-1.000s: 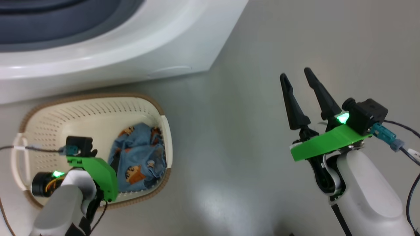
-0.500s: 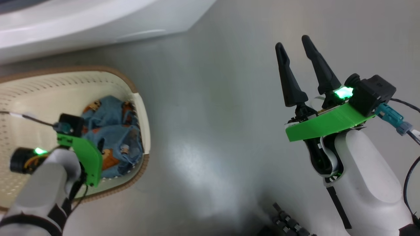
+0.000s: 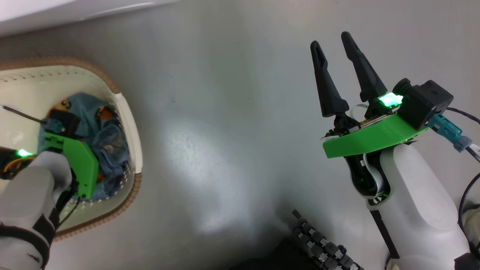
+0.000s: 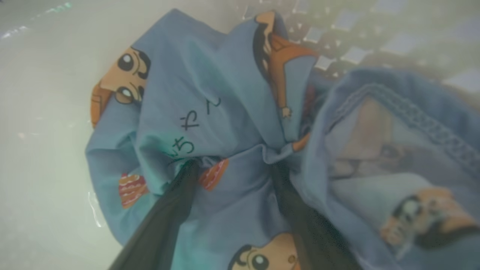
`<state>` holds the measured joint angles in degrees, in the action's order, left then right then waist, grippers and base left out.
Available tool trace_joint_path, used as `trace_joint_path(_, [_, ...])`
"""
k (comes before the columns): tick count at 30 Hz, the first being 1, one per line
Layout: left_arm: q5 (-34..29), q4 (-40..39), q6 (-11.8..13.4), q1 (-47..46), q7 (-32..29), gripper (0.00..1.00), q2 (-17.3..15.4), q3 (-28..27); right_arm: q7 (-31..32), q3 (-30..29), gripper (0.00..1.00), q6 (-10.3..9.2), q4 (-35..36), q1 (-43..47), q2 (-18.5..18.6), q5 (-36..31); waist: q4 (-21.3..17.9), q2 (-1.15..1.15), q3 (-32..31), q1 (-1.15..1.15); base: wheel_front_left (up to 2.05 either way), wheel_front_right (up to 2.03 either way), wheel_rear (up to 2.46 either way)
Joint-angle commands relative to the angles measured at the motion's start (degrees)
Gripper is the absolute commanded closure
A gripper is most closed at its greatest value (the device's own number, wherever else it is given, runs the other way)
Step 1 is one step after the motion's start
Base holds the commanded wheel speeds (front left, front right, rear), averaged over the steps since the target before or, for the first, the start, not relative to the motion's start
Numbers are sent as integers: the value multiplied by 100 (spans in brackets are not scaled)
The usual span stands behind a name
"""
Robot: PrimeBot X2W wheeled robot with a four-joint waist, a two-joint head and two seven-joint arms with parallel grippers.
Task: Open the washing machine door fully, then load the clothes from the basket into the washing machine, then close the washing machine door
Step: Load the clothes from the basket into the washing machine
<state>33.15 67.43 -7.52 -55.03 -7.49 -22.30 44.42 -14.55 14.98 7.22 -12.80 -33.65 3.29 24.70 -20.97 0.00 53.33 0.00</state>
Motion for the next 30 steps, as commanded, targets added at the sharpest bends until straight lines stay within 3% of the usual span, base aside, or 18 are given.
trace_joint_path(1, [-14, 70, 34, 19, 38, 0, -129, -71, -45, 99, 0, 26, 131, 162, -28, -15, -78, 0, 94, 0, 0, 0, 0])
trace_joint_path(4, [-40, 311, 210, -67, -35, 0, -30, -37, -45, 78, 0, 26, 134, 191, -32, -29, -59, 0, 104, 0, 0, 0, 0])
trace_joint_path(5, [-41, 358, 270, -88, -39, 5, -2, -35, -45, 73, 0, 26, 136, 197, -34, -34, -53, 0, 105, 0, 0, 0, 0])
trace_joint_path(7, [-29, 414, 339, -112, 9, 100, 46, -40, -45, 72, 0, 26, 131, 199, -35, -42, -42, 0, 103, 0, 0, 0, 0])
trace_joint_path(21, [322, 560, 300, 110, 723, 100, 223, -278, -45, 101, 0, 26, 57, 109, -40, -31, 145, 0, -406, 0, 0, 0, 0])
trace_joint_path(30, [700, 558, 138, 574, 1713, 100, 456, -547, -45, 121, 0, 26, -126, 204, -41, 5, 419, 0, -1244, 0, 0, 0, 0])
